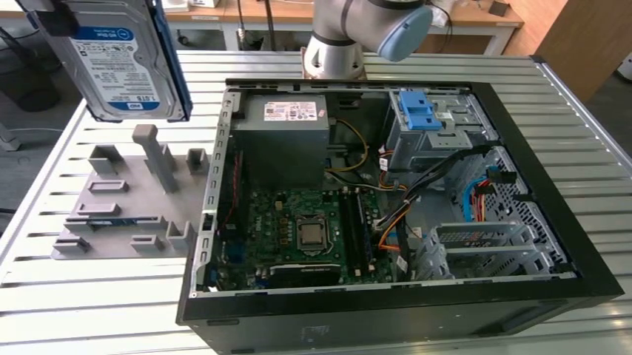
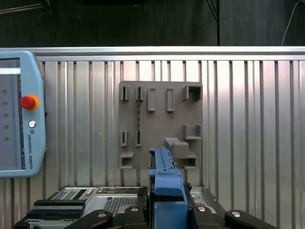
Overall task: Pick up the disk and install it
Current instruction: 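Pick up the disk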
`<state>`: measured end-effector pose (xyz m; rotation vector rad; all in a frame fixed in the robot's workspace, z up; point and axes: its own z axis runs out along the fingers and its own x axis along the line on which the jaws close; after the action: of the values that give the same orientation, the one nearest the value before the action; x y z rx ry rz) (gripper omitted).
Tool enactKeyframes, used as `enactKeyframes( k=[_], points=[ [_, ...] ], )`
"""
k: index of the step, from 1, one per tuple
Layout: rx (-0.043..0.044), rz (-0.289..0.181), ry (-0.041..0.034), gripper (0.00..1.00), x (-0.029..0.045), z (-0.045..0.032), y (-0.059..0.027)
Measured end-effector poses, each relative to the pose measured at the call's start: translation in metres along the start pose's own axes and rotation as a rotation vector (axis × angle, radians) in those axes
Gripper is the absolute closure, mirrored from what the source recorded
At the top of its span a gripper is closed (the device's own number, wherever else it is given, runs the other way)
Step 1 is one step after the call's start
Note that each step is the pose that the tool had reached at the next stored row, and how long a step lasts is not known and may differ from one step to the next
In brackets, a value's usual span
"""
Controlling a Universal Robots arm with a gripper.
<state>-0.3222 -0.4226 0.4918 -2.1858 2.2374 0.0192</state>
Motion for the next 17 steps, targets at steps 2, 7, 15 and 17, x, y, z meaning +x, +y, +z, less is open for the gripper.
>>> enactKeyframes(
  k=[2, 7, 15, 17],
  points=[
    [0.0, 0.0, -0.0012, 0.64, 0.0044, 0.0003, -0.0001],
    [-0.0001, -0.003, -0.0025, 0.64, 0.0091, 0.0005, -0.0006],
    [-0.0003, -0.012, -0.0025, 0.64, 0.0092, 0.0011, -0.0134],
    [-0.0002, -0.014, -0.0026, 0.64, 0.0092, 0.0015, -0.0174]
  ],
)
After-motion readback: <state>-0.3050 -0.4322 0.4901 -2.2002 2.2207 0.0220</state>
